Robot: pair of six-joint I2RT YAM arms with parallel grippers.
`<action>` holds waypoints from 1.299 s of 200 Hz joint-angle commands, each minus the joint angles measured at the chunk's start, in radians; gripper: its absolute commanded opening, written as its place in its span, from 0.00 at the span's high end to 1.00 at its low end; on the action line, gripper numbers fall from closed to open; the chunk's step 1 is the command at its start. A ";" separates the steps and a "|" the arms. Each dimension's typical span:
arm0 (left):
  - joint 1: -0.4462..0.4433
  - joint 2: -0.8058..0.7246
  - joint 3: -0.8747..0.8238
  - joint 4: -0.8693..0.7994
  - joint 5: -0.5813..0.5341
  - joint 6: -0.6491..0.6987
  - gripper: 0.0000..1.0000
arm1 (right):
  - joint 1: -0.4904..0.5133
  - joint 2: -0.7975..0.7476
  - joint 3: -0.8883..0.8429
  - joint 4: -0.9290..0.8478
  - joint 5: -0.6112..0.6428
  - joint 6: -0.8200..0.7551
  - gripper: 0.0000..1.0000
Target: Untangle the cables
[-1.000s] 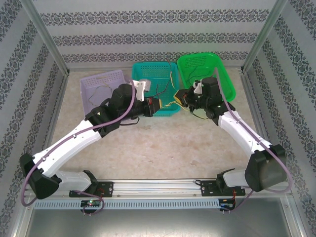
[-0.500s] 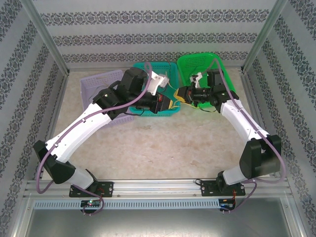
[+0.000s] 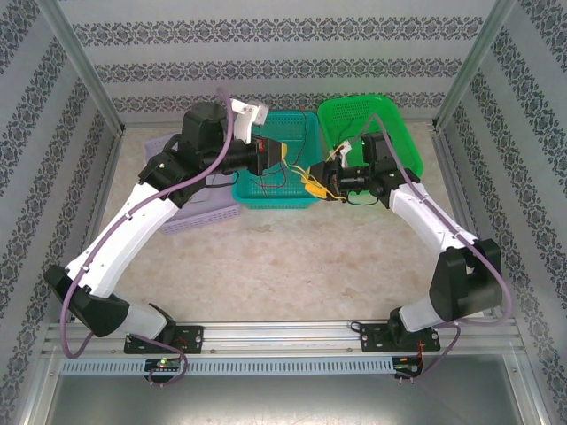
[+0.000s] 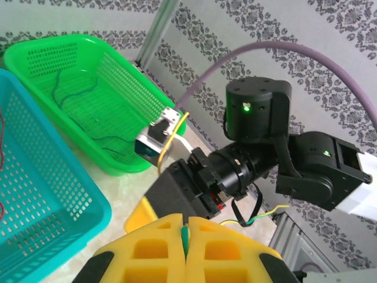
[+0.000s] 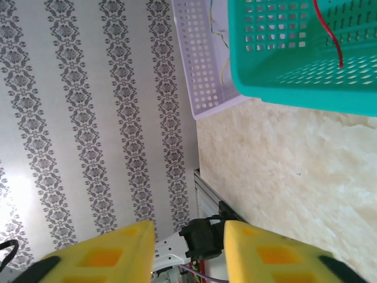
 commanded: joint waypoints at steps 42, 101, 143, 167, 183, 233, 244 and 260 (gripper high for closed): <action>0.020 -0.038 -0.026 0.007 -0.060 0.004 1.00 | -0.120 -0.186 0.027 -0.176 0.257 -0.138 0.44; 0.050 -0.074 -0.040 -0.121 -0.203 -0.051 1.00 | -0.226 -0.356 0.033 -0.306 0.676 -0.209 0.40; 0.100 -0.028 -0.016 -0.224 -0.260 -0.292 1.00 | 0.035 -0.482 0.020 -0.200 0.902 -0.602 0.53; 0.105 0.009 0.040 -0.291 -0.268 -0.304 1.00 | 0.287 -0.516 -0.031 -0.136 1.028 -0.852 0.52; 0.109 0.026 0.065 -0.319 -0.269 -0.293 1.00 | 0.411 -0.518 -0.047 -0.098 1.114 -0.950 0.48; 0.114 0.057 0.115 -0.373 -0.270 -0.336 1.00 | 0.677 -0.407 -0.010 -0.093 1.429 -1.098 0.40; 0.113 0.066 0.124 -0.381 -0.257 -0.348 1.00 | 0.703 -0.369 -0.006 -0.064 1.488 -1.147 0.39; 0.113 0.073 0.131 -0.390 -0.239 -0.356 1.00 | 0.706 -0.313 -0.007 0.006 1.506 -1.225 0.38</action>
